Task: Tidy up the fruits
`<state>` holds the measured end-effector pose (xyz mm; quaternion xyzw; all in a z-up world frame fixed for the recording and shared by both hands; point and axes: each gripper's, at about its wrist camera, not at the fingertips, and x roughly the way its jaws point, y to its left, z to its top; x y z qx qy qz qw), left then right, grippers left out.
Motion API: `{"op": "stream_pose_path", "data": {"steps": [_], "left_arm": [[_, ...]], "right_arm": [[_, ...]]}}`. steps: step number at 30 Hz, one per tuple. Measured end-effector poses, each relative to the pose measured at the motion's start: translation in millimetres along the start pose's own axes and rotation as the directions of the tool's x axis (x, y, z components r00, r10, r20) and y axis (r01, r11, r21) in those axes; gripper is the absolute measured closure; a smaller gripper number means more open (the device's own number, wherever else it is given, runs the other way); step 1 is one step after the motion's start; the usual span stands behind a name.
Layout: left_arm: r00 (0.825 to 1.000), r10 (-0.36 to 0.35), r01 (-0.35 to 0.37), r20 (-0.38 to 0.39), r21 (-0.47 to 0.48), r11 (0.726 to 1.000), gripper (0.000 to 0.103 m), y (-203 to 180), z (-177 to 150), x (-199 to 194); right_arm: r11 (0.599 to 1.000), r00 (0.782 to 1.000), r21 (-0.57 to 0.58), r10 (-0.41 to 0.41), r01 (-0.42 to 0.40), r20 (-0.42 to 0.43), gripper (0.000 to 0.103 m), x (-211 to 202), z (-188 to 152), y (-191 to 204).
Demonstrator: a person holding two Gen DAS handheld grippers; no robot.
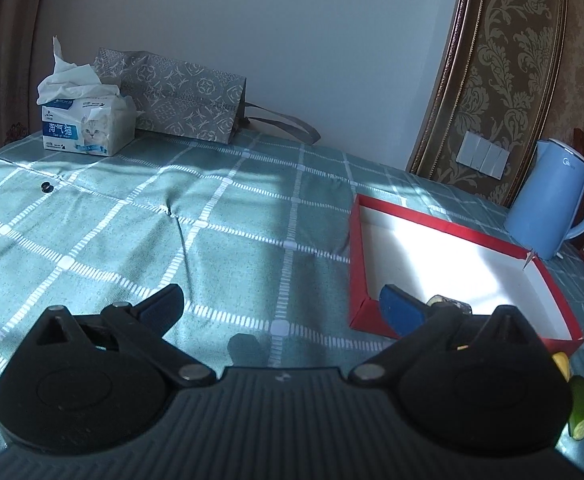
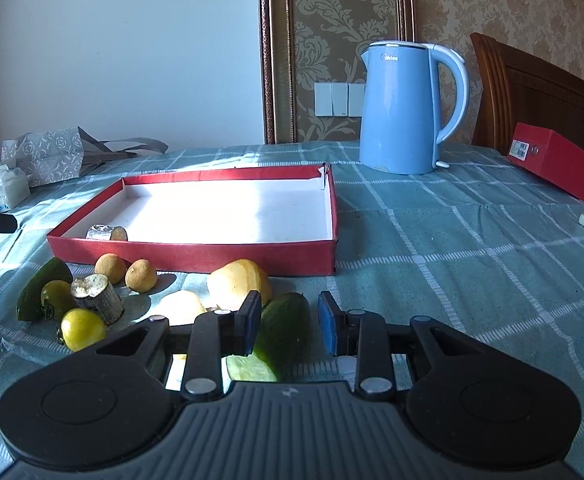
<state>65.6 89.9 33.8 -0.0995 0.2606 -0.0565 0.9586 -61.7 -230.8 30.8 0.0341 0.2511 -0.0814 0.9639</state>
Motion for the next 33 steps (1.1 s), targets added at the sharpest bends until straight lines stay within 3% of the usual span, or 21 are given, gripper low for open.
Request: {"op": "stream_pose_path", "data": {"steps": [5, 11, 13, 18, 26, 33], "left_arm": [[1.000, -0.017, 0.017, -0.019, -0.020, 1.000, 0.000, 3.7, 0.3, 2.9], [1.000, -0.015, 0.015, -0.024, -0.011, 1.000, 0.000, 1.6, -0.9, 4.3], [1.000, -0.017, 0.017, -0.026, -0.015, 1.000, 0.000, 1.7, -1.0, 4.8], [0.999, -0.018, 0.018, -0.032, -0.021, 1.000, 0.000, 2.5, -1.0, 6.5], [0.999, -0.018, 0.018, -0.035, -0.015, 1.000, 0.000, 1.6, -2.0, 6.5], [0.999, -0.023, 0.022, -0.042, -0.013, 1.000, 0.000, 1.7, -2.4, 7.5]], "right_arm": [[1.000, 1.000, -0.004, -0.019, 0.019, -0.012, 0.072, -4.0, -0.1, 2.9], [0.998, 0.992, 0.050, 0.045, -0.040, -0.116, 0.071, 1.4, 6.7, 9.5], [0.997, 0.988, 0.064, 0.046, -0.037, -0.149, 0.057, 6.6, 5.7, 12.7], [0.997, 0.992, 0.072, 0.023, -0.014, -0.124, 0.060, 10.0, -2.3, 13.9], [0.999, 0.995, -0.016, -0.032, 0.031, -0.096, 0.066, 8.2, -7.0, 23.9], [0.986, 0.994, -0.130, -0.105, 0.103, -0.009, 0.071, -1.4, -7.4, 35.6]]}}
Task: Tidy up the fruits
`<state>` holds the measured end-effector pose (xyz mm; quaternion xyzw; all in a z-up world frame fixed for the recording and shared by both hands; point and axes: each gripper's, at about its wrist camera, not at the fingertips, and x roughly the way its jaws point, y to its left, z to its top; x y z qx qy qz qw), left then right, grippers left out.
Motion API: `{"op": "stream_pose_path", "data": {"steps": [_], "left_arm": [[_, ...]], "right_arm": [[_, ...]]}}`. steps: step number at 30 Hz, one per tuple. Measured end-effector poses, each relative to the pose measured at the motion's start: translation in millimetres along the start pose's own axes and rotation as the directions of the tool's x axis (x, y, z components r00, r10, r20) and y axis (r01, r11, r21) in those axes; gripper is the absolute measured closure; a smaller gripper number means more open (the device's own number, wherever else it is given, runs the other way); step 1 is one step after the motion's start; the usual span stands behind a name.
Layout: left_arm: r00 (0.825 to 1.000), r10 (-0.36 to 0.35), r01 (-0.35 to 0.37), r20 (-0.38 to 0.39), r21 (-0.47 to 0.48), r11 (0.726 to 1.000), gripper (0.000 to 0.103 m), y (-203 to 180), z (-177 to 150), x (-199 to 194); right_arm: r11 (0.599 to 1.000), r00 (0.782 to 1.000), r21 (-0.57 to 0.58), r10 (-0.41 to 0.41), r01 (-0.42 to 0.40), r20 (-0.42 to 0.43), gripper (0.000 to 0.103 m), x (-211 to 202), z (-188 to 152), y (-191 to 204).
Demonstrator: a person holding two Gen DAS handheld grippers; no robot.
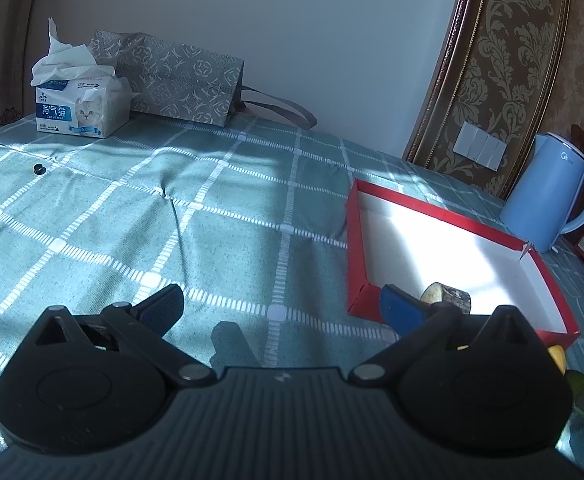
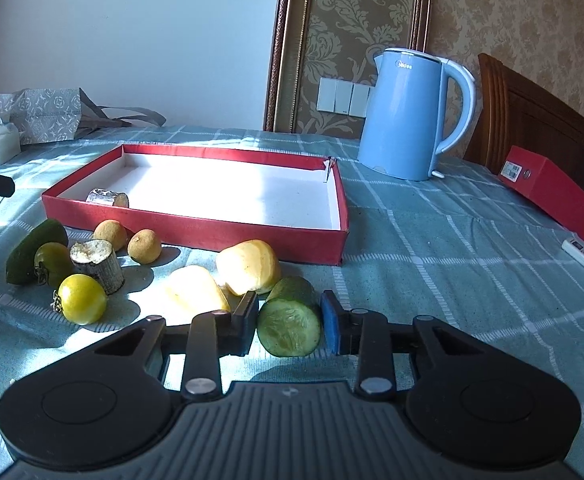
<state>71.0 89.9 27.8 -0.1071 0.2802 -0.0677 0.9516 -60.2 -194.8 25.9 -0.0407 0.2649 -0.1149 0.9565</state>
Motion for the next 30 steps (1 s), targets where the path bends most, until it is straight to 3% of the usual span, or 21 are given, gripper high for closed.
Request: {"op": "stream_pose_path", "data": {"steps": [4, 9, 15, 21, 25, 30], "left_arm": [[1.000, -0.002, 0.002, 0.002, -0.005, 1.000, 0.000, -0.4, -0.1, -0.2], [1.000, -0.010, 0.010, -0.001, -0.010, 1.000, 0.000, 0.1, 0.1, 0.0], [1.000, -0.014, 0.014, -0.002, -0.010, 1.000, 0.000, 0.2, -0.6, -0.9], [1.000, -0.016, 0.016, -0.002, -0.003, 1.000, 0.000, -1.5, -1.8, -1.4], [1.000, -0.019, 0.019, -0.006, -0.004, 1.000, 0.000, -1.9, -1.4, -1.3], [1.000, -0.022, 0.022, -0.012, -0.001, 1.000, 0.000, -2.6, -1.0, -0.7]], "right_arm": [[0.995, 0.998, -0.094, -0.043, 0.037, -0.056, 0.071, 10.2, -2.3, 7.6], [0.999, 0.995, 0.043, 0.019, -0.014, -0.099, 0.070, 14.4, 2.2, -12.5], [0.998, 0.988, 0.049, 0.043, -0.036, -0.147, 0.071, 29.0, 5.3, -17.5], [0.990, 0.996, -0.127, -0.065, 0.057, -0.060, 0.071, 19.9, -3.5, 6.1], [0.952, 0.986, -0.257, -0.160, 0.167, 0.046, 0.071, 10.4, -7.5, 20.5], [0.900, 0.968, -0.359, -0.209, 0.246, 0.140, 0.071, 3.0, -8.2, 30.0]]}}
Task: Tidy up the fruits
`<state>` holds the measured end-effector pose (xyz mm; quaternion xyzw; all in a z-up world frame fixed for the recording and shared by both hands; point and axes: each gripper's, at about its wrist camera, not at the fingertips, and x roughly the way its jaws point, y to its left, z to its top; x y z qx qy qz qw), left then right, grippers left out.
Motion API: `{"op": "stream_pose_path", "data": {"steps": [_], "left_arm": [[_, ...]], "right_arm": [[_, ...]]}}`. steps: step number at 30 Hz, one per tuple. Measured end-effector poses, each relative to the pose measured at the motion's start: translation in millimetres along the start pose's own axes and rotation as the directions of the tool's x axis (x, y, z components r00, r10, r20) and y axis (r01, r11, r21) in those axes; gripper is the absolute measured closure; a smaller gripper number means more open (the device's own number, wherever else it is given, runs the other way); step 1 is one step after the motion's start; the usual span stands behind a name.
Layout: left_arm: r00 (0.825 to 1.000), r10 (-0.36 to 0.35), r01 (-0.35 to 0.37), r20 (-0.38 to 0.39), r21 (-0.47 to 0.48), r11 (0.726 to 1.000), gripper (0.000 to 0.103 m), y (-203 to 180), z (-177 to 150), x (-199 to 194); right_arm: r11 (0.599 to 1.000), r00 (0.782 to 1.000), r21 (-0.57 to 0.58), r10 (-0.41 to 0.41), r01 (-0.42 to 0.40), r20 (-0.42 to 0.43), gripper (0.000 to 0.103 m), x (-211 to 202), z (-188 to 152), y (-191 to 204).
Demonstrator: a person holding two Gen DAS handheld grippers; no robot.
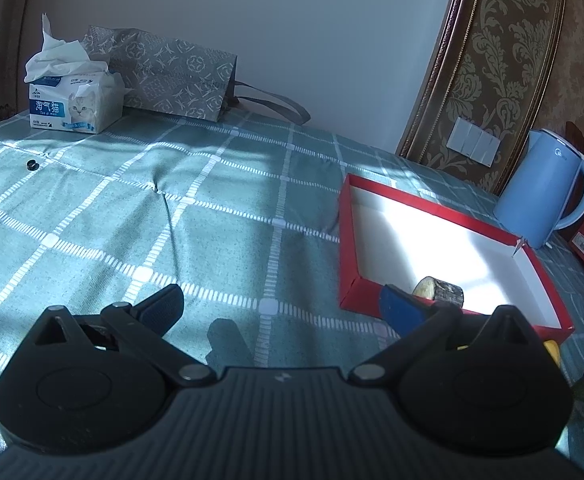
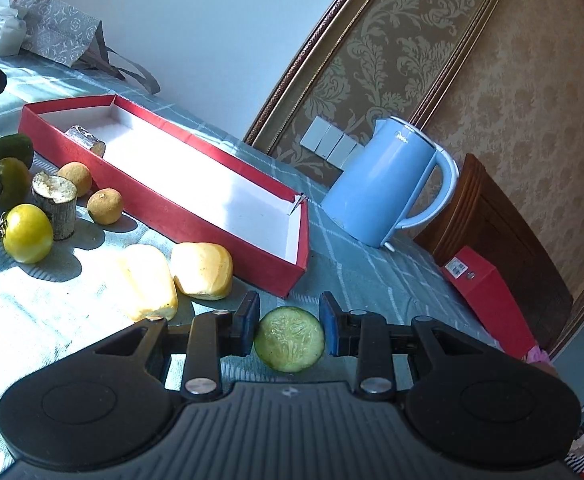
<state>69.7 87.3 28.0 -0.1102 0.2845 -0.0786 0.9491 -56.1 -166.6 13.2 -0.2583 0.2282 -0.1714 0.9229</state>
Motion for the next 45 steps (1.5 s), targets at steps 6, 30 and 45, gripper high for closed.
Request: {"op": "stream_pose_path", "data": {"steps": [6, 30, 45], "left_arm": [[1.000, -0.005, 0.005, -0.002, -0.003, 1.000, 0.000, -0.3, -0.3, 0.0], [0.999, -0.031, 0.032, -0.028, 0.037, 0.999, 0.000, -8.6, -3.7, 2.6], [0.999, -0.038, 0.041, -0.034, 0.118, 0.992, 0.000, -21.7, -9.1, 4.6]], "right_arm": [[0.993, 0.996, -0.097, -0.055, 0.061, 0.064, 0.072, -2.2, 3.9, 6.1], [0.788, 0.861, 0.400, 0.509, -0.469, 0.006, 0.023, 12.4, -43.6, -113.1], [0.730, 0.734, 0.148, 0.678, -0.668, -0.033, 0.024, 63.1, -27.8, -85.4]]}}
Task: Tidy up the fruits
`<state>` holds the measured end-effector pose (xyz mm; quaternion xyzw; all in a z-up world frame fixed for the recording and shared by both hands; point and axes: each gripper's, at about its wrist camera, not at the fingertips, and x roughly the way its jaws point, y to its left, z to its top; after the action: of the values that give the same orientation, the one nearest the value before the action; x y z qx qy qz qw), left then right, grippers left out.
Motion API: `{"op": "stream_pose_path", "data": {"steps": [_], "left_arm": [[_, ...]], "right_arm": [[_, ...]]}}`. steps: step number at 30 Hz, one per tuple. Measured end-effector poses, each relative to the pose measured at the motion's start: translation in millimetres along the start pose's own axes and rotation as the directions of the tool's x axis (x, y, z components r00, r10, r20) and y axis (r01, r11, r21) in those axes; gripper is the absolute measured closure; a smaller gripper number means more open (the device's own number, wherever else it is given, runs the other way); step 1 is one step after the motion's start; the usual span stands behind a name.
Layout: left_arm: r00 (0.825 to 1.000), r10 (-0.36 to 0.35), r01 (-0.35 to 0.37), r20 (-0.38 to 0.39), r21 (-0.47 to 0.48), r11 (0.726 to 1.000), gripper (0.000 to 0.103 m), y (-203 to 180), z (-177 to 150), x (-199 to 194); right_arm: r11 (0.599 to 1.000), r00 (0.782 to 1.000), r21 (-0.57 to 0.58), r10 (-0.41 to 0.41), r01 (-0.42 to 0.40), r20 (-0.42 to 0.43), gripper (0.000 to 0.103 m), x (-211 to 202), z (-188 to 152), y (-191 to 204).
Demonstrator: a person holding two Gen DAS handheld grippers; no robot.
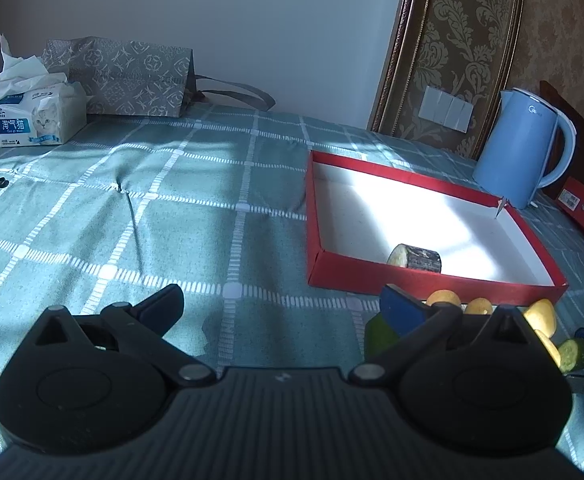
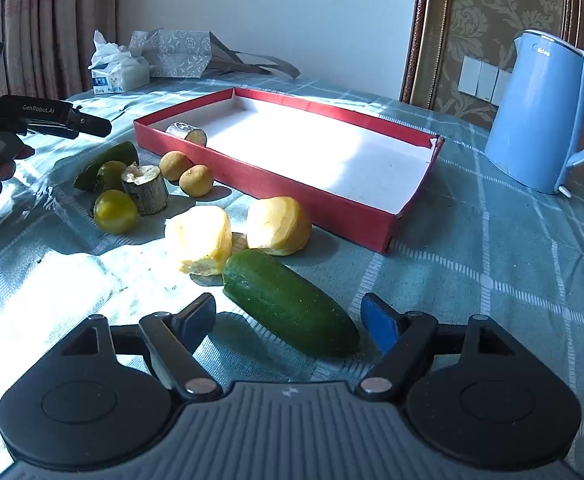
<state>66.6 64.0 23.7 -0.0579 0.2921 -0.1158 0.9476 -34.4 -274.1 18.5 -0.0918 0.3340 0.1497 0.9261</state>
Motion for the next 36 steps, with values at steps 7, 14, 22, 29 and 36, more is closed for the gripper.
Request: {"op": "stream_pose_path", "data": {"steps": [7, 14, 22, 29, 36], "left_arm": [[1.000, 0.008, -0.008, -0.003, -0.006, 1.000, 0.000, 2.0, 0.3, 1.2], [1.000, 0.012, -0.012, 0.001, 0.010, 1.000, 0.000, -0.6, -0.1, 0.4], [1.000, 0.006, -0.006, 0.007, 0.002, 1.000, 0.000, 0.3, 0.0, -1.8], [1.000, 0.009, -0.009, 0.014, 0.007, 1.000, 0.000, -0.9, -0.2, -2.5], [1.000, 0.001, -0.001, 0.019, 0.008, 1.000, 0.000, -1.4, 0.0, -4.1]], "right_arm": [[0.998, 0.999, 0.030, -0.049, 0.050, -0.014, 0.040, -2.7, 3.1, 11.4], [0.992, 0.994, 0.071, -0.105, 0.106, -0.021, 0.072, -11.4, -1.4, 17.1], [0.978, 0.998, 0.204, -0.056, 0.051, 0.021, 0.072, -3.6, 0.8, 0.2], [0.971, 0.987, 0.188, -0.157, 0.149, 0.032, 0.071, -3.2, 1.7, 15.8], [0.952, 0.947, 0.161, -0.285, 0.261, 0.147, 0.071, -14.9, 32.8, 21.2]]}}
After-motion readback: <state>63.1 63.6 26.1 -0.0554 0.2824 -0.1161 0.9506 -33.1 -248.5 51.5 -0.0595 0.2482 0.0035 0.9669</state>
